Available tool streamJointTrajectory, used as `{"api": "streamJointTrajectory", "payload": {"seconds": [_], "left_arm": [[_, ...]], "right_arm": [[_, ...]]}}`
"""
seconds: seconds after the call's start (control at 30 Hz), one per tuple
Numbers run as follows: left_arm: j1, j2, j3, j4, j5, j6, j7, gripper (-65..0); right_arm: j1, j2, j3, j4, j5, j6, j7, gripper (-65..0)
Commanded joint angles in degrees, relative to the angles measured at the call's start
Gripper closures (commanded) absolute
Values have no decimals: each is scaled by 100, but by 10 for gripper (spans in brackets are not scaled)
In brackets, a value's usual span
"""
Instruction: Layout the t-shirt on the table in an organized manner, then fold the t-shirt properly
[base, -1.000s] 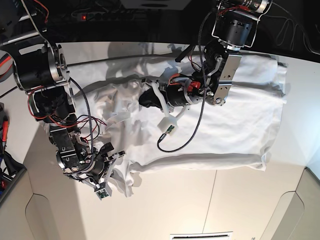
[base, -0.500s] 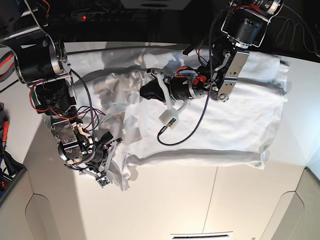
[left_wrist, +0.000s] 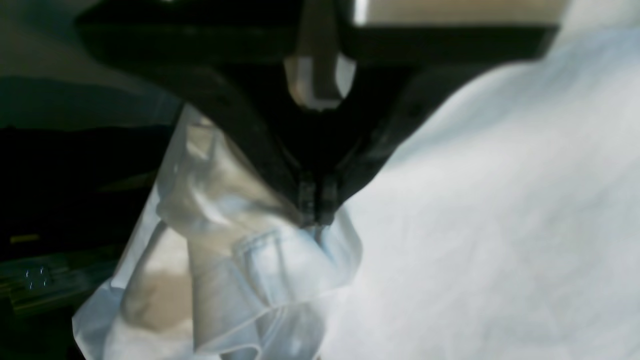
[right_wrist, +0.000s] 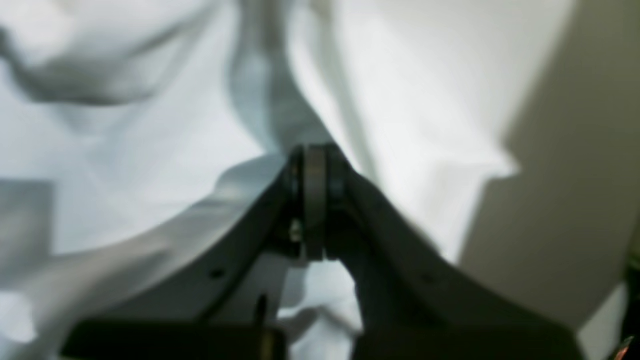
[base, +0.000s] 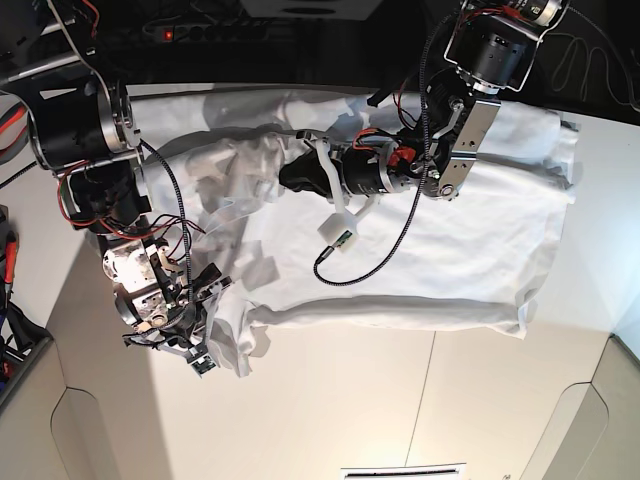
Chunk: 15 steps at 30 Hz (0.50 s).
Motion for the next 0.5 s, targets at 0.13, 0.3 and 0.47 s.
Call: {"api": "streamJointTrajectory", "payload": {"seconds": [0.13, 0.3, 0.47], "left_arm": [[127, -273, 20, -4, 186, -63, 391, 0], [122, -356, 20, 9, 72, -69, 391, 0], [92, -348, 20, 28, 24, -69, 345, 0]], "right_arm": [[367, 382, 17, 22, -376, -761, 1626, 0], [973, 636, 28, -326, -273, -1515, 1899, 0], [1235, 732, 31, -299, 354, -1888, 1641, 0]]}}
